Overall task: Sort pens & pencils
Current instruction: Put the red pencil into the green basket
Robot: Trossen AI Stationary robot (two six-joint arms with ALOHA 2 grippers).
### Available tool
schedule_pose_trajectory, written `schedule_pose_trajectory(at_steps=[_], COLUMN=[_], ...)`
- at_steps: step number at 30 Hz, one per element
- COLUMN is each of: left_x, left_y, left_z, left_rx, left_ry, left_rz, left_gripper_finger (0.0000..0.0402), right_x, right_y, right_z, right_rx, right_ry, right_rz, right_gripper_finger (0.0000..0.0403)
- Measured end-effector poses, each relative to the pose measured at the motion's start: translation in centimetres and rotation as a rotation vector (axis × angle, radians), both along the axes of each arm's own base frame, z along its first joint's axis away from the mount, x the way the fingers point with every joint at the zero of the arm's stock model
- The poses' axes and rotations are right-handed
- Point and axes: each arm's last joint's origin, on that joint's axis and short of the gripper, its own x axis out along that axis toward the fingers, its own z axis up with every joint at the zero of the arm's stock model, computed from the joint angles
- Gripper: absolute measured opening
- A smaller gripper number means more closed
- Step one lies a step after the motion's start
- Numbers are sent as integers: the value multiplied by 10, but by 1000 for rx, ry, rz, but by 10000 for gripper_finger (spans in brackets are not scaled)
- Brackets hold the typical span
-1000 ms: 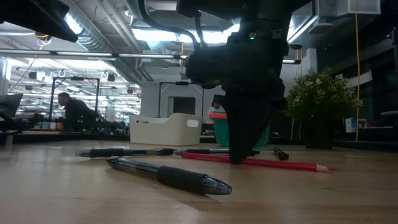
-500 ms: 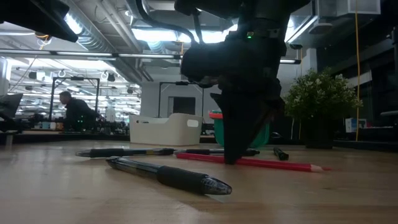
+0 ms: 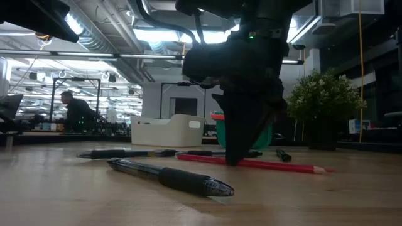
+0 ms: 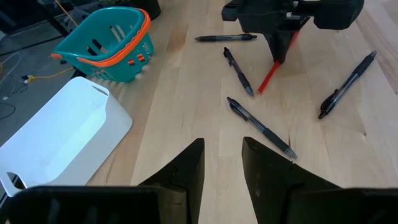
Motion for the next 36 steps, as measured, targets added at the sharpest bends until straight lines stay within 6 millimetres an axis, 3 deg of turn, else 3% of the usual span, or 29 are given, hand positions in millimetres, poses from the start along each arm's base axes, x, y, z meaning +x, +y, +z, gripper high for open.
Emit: schedule_pose_trajectory(at_steps=[19, 36], left_x=[0, 0], left_y=[0, 0], left_z=[0, 0], left_rx=[0, 0], left_ry=[0, 0], left_rz=[0, 0], left_gripper_finger=[102, 102], right_x=[10, 11], right_y=[3, 3], right_z=[15, 17], right_rx=[-30, -14], right_ry=[-34, -39], right_rz=[64, 67], right_gripper_finger=[2, 33])
